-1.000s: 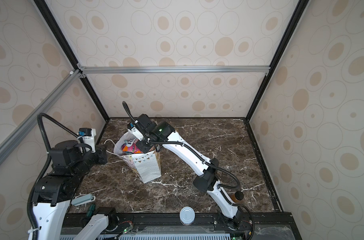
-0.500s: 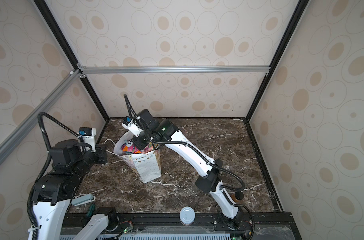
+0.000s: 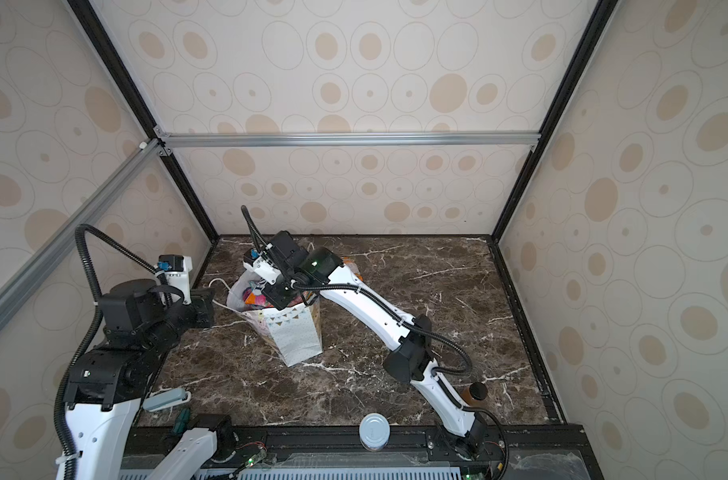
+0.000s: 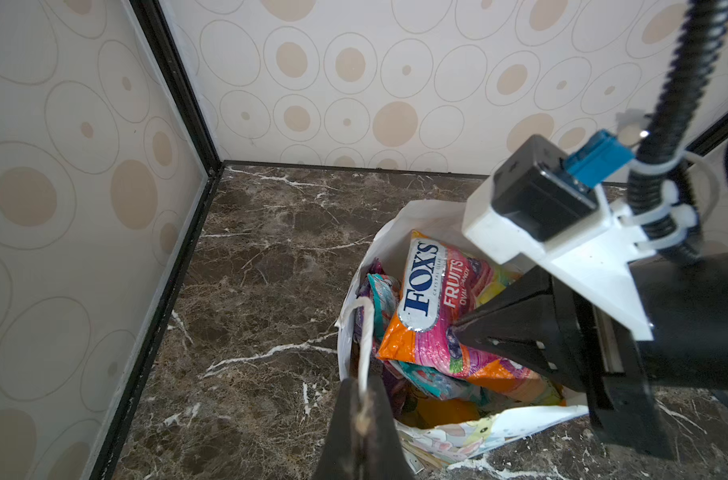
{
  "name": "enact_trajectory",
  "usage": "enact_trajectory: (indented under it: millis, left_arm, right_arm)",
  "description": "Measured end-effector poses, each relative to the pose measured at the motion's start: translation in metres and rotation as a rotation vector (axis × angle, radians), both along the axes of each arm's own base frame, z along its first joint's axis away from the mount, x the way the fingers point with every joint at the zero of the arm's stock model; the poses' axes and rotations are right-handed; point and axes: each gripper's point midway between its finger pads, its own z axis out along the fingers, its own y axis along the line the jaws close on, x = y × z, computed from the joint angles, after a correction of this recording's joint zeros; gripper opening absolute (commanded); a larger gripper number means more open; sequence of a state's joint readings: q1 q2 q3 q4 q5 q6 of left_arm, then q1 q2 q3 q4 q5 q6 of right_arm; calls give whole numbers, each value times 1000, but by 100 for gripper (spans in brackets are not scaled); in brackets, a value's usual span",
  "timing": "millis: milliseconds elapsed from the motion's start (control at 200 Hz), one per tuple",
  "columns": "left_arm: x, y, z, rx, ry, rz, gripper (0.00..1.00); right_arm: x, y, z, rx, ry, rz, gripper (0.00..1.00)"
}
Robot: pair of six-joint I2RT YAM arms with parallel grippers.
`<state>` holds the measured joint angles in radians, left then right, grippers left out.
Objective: Place the snacks into the paper bag
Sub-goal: 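Open the right gripper and push the pink packet down into the bag, then lift the right gripper out of the bag toward the orange packet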
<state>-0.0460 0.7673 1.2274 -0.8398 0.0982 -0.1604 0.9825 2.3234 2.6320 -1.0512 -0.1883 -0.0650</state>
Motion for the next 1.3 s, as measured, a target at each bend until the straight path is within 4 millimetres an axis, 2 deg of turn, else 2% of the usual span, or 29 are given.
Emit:
enact_trajectory:
  millis: [205,320,395,470,600,685,745,790,855,955,1105,1205,1300]
  left_arm:
    - [0,0,0,0,-1,0,0]
    - [0,0,0,0,-1,0,0]
    - [0,0,0,0,-1,0,0]
    - [0,0,0,0,-1,0,0]
    - [0,0,0,-1,-1,0,0]
    - [0,0,0,-1,-1,0,0]
    - [0,0,0,-1,-1,0,0]
    - [0,0,0,-1,-1,0,0]
    - [0,0,0,-1,-1,0,0]
    - [0,0,1,-1,-2,0,0]
    - [1,-2,1,-10,-5,-5,0]
    - [2,-2,1,-13,-5,-6,0]
    - [4,-2,1,-14,-6,-6,0]
  right_arm:
    - [-1,1,0,-1,3,7,0]
    - [-1,0,9,18,-10,1,0]
    - [-3,-3,23,42,-32,-3,0]
    - [-8,-6,49,90,-71,0,0]
    - [-31,-17,120,227,-184,13,0]
    - [-50,-34,173,337,-258,18,0]
    - [-60,-50,202,398,-305,7,0]
    - [-63,-63,218,433,-339,-13,0]
    - [-63,-82,230,453,-377,-55,0]
    - [-57,-104,229,450,-410,-124,0]
    - [-40,-136,196,400,-382,-240,0]
    - [-22,-174,173,384,-343,-358,0]
    - [-5,-223,158,408,-306,-505,1]
